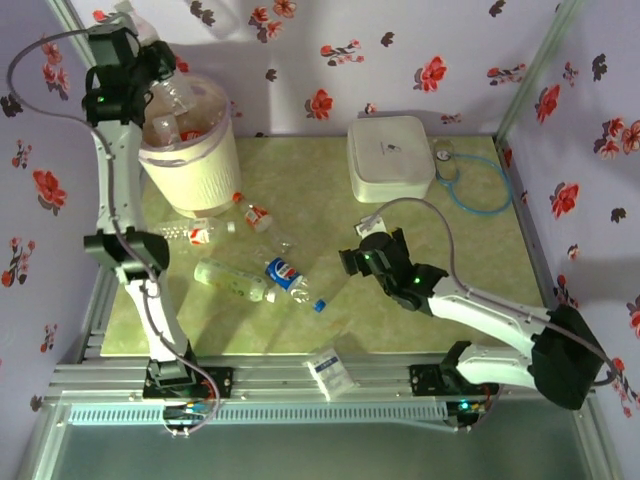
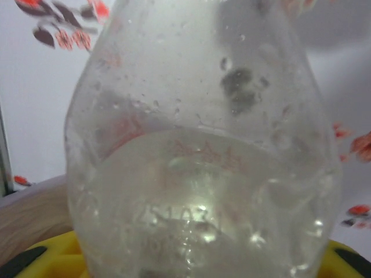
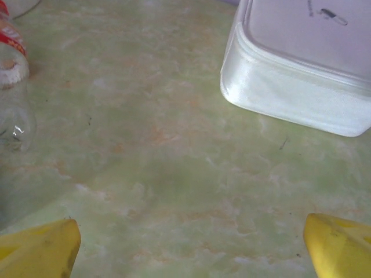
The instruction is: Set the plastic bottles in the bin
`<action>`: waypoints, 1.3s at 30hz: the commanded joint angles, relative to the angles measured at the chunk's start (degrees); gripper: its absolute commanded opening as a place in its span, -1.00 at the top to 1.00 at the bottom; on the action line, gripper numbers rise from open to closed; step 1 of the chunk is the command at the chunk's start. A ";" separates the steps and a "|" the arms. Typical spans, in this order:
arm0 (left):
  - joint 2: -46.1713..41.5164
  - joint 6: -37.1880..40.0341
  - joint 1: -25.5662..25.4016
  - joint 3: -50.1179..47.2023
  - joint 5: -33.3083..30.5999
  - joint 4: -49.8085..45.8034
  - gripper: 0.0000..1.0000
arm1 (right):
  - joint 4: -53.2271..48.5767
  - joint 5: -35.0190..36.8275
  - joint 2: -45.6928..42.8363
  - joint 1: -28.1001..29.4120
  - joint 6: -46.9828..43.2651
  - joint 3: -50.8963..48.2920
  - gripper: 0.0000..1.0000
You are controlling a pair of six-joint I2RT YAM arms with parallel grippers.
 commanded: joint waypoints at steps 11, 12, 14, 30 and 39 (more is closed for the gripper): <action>0.02 19.88 -4.89 -13.37 -2.87 -17.79 0.83 | 0.65 -1.27 4.68 -0.22 -1.45 3.19 -0.99; 0.39 20.50 -5.15 -14.01 -1.90 -18.33 0.83 | 0.67 -1.48 5.27 -0.29 -1.34 3.57 -0.99; 1.60 21.37 -5.42 -14.27 0.45 -19.63 0.79 | 0.63 -2.22 6.16 -0.27 -1.24 4.42 -0.99; 4.31 17.15 -5.45 -13.73 7.29 -15.55 -0.41 | 0.95 -4.70 6.49 -0.26 0.94 4.04 -0.99; -0.33 16.97 -5.53 -12.15 9.30 -16.03 -0.94 | -0.22 -10.79 9.90 -0.20 2.63 7.00 -0.99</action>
